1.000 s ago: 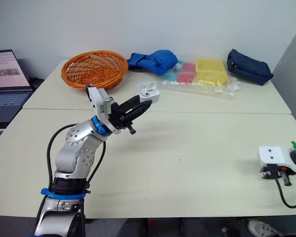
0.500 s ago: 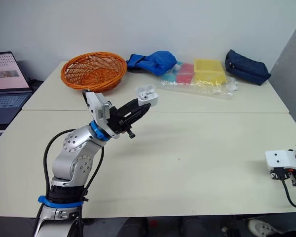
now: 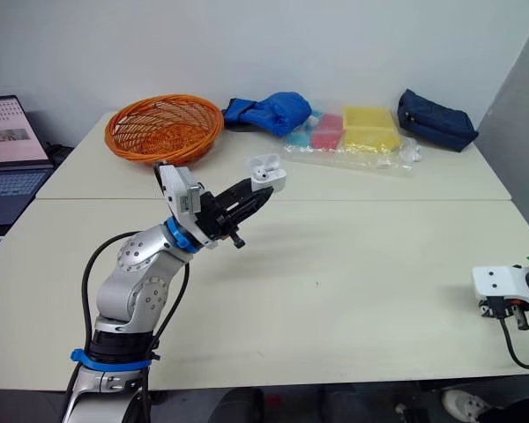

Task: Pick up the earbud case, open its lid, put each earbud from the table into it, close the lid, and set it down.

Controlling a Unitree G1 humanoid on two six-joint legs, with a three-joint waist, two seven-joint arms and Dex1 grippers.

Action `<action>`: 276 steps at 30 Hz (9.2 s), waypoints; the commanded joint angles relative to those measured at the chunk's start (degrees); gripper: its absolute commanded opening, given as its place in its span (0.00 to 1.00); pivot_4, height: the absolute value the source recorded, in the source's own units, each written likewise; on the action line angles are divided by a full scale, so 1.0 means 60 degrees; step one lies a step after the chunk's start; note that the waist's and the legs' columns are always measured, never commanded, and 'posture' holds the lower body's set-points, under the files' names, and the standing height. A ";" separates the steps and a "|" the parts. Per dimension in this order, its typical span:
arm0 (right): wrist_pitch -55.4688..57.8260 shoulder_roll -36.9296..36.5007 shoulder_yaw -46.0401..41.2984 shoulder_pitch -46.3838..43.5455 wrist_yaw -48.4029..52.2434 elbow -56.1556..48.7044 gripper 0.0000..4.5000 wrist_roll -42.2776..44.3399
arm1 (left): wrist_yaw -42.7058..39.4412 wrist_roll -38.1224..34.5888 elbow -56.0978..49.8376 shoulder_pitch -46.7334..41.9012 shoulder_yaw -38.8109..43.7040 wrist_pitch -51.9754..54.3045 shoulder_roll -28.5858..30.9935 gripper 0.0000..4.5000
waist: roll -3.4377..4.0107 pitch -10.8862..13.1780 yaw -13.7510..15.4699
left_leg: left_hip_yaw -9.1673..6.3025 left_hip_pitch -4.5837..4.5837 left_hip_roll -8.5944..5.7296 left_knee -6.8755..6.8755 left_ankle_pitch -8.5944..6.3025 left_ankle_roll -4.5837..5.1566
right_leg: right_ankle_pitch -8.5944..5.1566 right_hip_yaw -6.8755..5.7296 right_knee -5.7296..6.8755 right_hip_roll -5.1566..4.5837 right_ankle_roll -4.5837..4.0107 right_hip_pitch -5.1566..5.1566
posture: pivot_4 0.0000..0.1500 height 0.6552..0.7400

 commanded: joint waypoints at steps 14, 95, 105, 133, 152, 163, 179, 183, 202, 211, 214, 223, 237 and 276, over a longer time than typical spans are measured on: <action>-0.0003 0.0117 -0.0142 0.0096 0.0043 -0.0092 0.63 0.0050 | -0.0010 -0.0181 -0.0578 -0.0068 0.0015 -0.0028 -0.0025 0.18 | 0.0000 0.0000 0.0014 | 0.0005 -0.0001 0.0002 -0.0009 0.0000 0.0000 | -0.0002 0.0005 -0.0006 0.0002 -0.0002 0.0000 | 1.00 1.00; -0.1715 0.0343 0.0280 -0.1387 0.0345 0.1731 0.59 -0.0734 | -0.0025 -0.0176 -0.0664 -0.0001 -0.0014 0.0003 0.0031 0.18 | -0.0001 0.0001 -0.0032 | 0.0182 0.0109 -0.0004 -0.0004 0.0001 0.0003 | -0.0006 0.0199 0.0114 0.0008 0.0005 -0.0027 | 1.00 1.00; -0.1738 0.0404 0.0294 -0.1411 0.0385 0.1717 0.09 -0.0755 | -0.0008 -0.0188 -0.0731 0.0040 0.0004 0.0029 0.0052 0.18 | -0.0010 0.0005 -0.0038 | 0.0191 0.0112 -0.0006 0.0005 0.0002 0.0004 | -0.0006 0.0211 0.0113 0.0007 0.0001 -0.0025 | 1.00 1.00; 1.4603 0.9707 -0.6070 -0.4935 -0.8652 -1.0291 0.09 0.7599 | 0.0236 -0.0001 0.0428 -0.0802 -0.0318 -0.0806 -0.1124 0.18 | -0.0036 -0.0013 0.0065 | 0.0156 -0.0106 -0.0007 0.0007 -0.0002 0.0008 | 0.0010 0.0186 0.0105 0.0000 0.0038 -0.0203 | 1.00 1.00; 1.1982 0.9566 -0.3896 -0.3626 -0.9575 -0.9619 0.09 0.7374 | -0.0038 -0.0004 0.0668 -0.1018 -0.0375 -0.0933 -0.1300 0.18 | -0.0036 -0.0013 -0.0015 | 0.0139 -0.0103 0.0007 -0.0002 -0.0002 0.0009 | 0.0004 0.0185 0.0104 0.0022 0.0037 -0.0201 | 1.00 1.00; 1.1802 0.9364 -0.3387 -0.3435 -0.9764 -0.9659 0.09 0.7434 | -0.0189 -0.0072 0.0722 -0.1144 -0.0274 -0.0978 -0.1252 0.18 | -0.0036 -0.0013 -0.0014 | 0.0139 -0.0104 0.0008 -0.0004 -0.0002 0.0010 | 0.0003 0.0185 0.0100 0.0024 0.0037 -0.0202 | 1.00 1.00; 1.0894 0.8660 -0.2704 -0.3019 -0.9369 -0.9595 0.36 0.7261 | -0.0143 -0.0148 0.0566 -0.1163 -0.0352 -0.0895 -0.1370 0.18 | -0.0037 -0.0013 -0.0012 | 0.0139 -0.0105 0.0010 -0.0008 -0.0003 0.0011 | 0.0003 0.0187 0.0091 0.0025 0.0038 -0.0202 | 1.00 1.00; 1.0918 0.8679 -0.2777 -0.3108 -0.9376 -0.9549 0.66 0.7361 | -0.0169 -0.0169 0.0537 -0.1154 -0.0369 -0.0865 -0.1372 0.18 | -0.0037 -0.0013 -0.0013 | 0.0140 -0.0105 0.0010 -0.0008 -0.0003 0.0011 | 0.0003 0.0185 0.0089 0.0025 0.0038 -0.0202 | 1.00 1.00; 1.3055 0.4648 -0.4024 -0.5198 -0.5923 -0.6010 0.76 1.0449 | -0.0957 -0.0834 0.0527 -0.1200 -0.0466 -0.0232 -0.1114 0.18 | -0.0040 -0.0008 -0.0089 | 0.0161 -0.0095 0.0013 -0.0011 -0.0034 0.0065 | 0.0003 0.0193 0.0057 0.0040 0.0037 -0.0195 | 1.00 1.00; 1.1465 0.5333 -0.2084 -0.6133 -0.5600 -0.3513 0.10 0.7798 | -0.1361 -0.0689 0.0505 -0.1299 -0.0740 -0.0285 -0.1056 0.18 | -0.0038 -0.0007 -0.0076 | 0.0179 -0.0119 0.0015 -0.0012 -0.0035 0.0066 | 0.0002 0.0208 0.0050 0.0042 0.0036 -0.0220 | 1.00 1.00; 1.1639 0.5716 -0.2111 -0.6584 -0.5575 -0.3327 0.01 0.7802 | -0.1426 -0.0618 0.0545 -0.1298 -0.0779 -0.0364 -0.1022 0.18 | -0.0029 -0.0002 -0.0068 | 0.0171 -0.0129 0.0017 -0.0017 -0.0036 0.0066 | 0.0002 0.0204 0.0052 0.0044 0.0036 -0.0230 | 1.00 1.00; 1.3156 0.5892 -0.2366 -0.6906 -0.5453 -0.4716 0.01 0.8655 | -0.1312 -0.0441 0.0560 -0.1225 -0.0872 -0.0482 -0.1063 0.18 | -0.0029 -0.0001 0.0010 | 0.0167 -0.0142 0.0013 -0.0011 -0.0036 0.0067 | 0.0000 0.0191 0.0048 0.0031 0.0033 -0.0228 | 1.00 1.00; 1.2658 0.5530 -0.2163 -0.5958 -0.6450 -0.7185 0.01 0.7797 | -0.0945 -0.0418 0.1380 -0.1922 -0.0602 -0.0578 -0.1409 0.18 | -0.0029 -0.0002 0.0008 | 0.0161 -0.0139 0.0014 -0.0007 -0.0036 0.0068 | 0.0000 0.0185 0.0054 0.0034 0.0034 -0.0227 | 1.00 1.00; 0.6839 0.4275 -0.1727 0.1094 -0.3061 -0.8584 0.99 0.6318 | 0.2553 -0.2726 0.3176 -0.1094 0.1747 0.9625 -0.0895 0.18 | -0.0036 0.0000 -0.0042 | 0.0153 -0.0073 0.0005 0.0007 -0.0036 0.0066 | -0.0005 0.0190 0.0092 0.0033 0.0048 -0.0186 | 1.00 1.00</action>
